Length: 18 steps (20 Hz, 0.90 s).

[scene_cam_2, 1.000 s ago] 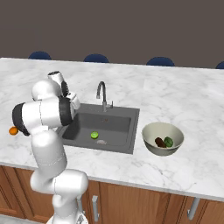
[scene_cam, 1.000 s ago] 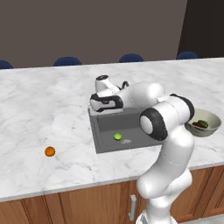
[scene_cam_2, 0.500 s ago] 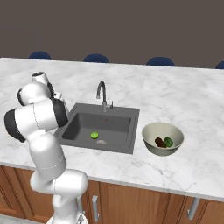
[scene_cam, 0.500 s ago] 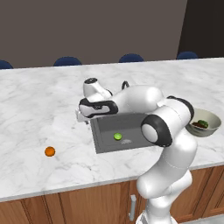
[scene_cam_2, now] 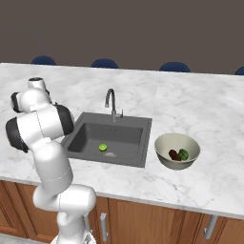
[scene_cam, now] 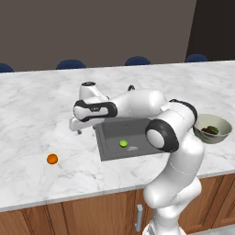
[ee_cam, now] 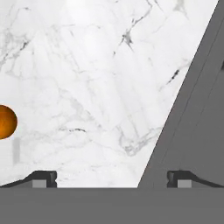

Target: There is a mixed pile of frozen fruits and vegetables on the counter. Locate all the frozen vegetables and place the items in a bowl on the counter. Take all the frozen fruits and defrost them in a running sink.

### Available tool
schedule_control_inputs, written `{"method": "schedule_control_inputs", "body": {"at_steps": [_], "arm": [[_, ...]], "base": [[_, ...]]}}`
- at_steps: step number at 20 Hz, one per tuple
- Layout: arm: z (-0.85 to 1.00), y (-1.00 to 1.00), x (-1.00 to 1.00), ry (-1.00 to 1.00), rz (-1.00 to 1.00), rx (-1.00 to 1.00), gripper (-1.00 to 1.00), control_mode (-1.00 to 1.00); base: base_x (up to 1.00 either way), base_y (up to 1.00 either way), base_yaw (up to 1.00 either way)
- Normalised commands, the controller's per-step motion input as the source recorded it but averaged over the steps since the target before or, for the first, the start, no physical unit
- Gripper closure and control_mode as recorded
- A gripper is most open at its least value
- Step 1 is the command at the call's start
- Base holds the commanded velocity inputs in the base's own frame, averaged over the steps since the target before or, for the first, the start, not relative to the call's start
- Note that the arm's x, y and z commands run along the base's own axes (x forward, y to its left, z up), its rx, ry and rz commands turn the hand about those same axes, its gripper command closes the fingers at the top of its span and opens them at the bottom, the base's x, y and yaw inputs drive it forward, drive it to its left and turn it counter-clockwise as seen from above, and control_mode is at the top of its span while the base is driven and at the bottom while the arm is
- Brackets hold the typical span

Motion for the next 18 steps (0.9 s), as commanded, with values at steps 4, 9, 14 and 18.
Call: {"method": "schedule_control_inputs", "body": {"at_steps": [4, 9, 14, 18], "arm": [[0.06, 0.84, -0.31, 0.01, 0.2, 0.0, -1.0, -1.0], [0.0, 0.74, -0.48, 0.0, 0.16, 0.0, -1.0, -1.0], [-0.2, 0.29, -0.48, 0.01, 0.07, 0.0, -1.0, -1.0], [-0.21, 0.42, 0.03, 0.01, 0.02, -0.03, -1.0, -1.0]], "base": [[0.0, 0.0, 0.0], [0.0, 0.0, 0.0], [0.0, 0.0, 0.0], [0.0, 0.0, 0.0]]}}
